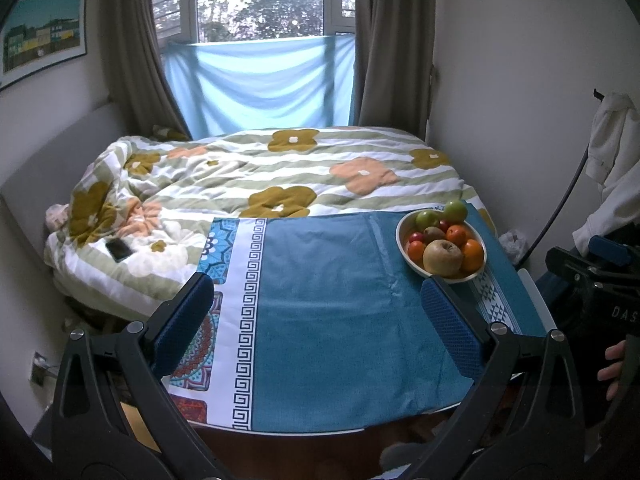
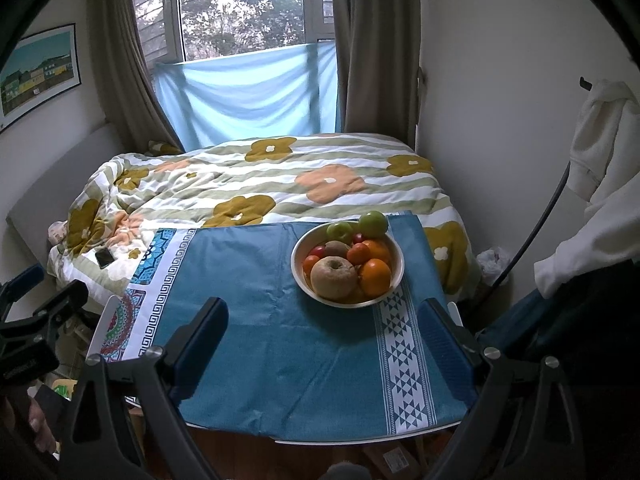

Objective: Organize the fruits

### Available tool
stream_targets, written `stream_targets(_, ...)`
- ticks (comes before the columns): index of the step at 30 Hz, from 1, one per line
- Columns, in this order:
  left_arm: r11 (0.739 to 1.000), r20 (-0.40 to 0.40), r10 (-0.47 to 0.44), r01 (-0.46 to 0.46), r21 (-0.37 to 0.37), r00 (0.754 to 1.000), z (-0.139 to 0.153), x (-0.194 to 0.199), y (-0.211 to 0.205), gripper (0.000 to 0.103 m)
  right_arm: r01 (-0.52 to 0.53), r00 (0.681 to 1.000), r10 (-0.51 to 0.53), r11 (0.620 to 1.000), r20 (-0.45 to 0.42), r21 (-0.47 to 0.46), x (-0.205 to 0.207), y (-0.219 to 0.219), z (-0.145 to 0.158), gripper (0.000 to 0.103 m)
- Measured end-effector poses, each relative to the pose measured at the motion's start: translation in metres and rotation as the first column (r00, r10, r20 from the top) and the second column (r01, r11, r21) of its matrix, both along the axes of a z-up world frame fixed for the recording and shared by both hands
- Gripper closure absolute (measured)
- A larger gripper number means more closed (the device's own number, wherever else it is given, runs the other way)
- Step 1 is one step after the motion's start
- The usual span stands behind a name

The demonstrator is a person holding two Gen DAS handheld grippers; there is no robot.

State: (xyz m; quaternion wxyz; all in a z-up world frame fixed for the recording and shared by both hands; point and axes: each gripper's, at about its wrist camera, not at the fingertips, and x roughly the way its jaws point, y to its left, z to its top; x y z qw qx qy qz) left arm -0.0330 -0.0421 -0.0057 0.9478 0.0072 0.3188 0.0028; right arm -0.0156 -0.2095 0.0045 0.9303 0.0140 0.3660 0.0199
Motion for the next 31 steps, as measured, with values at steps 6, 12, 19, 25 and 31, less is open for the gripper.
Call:
stream_targets(6,1.000,0.002,-0.002,0.002,0.000,1.000,-0.0004,-0.0013,-0.0003,0.000,0.004,1.000,-0.004,1.000,0.004,0.000,-0.0013,-0.0039,-0.0016,0.009)
stream_targets(12,1.000,0.001,-0.002,0.002,0.001,1.000,-0.0007,-0.0014,-0.0011,0.000,0.007,1.000,-0.007,1.000,0.005,-0.001,-0.0016,-0.0046,-0.0016,0.009)
stream_targets(19,1.000,0.003,-0.015,0.015,0.019,1.000,0.0023,-0.0019,-0.0054,0.000,0.010,1.000,-0.010,1.000,0.009,0.000,-0.0011,-0.0052,0.0012,0.009)
stream_targets(25,1.000,0.018,-0.014,0.013,0.024,1.000,0.0041,-0.0035,-0.0034,0.000,0.011,1.000,-0.011,1.000,0.009,-0.001,-0.0006,-0.0061,0.0019,0.009)
stream_targets(31,1.000,0.038,-0.013,0.012,0.028,0.999,0.0053,-0.0063,-0.0010,0.000,0.010,1.000,-0.010,1.000,0.010,0.000,-0.0012,-0.0062,0.0018,0.009)
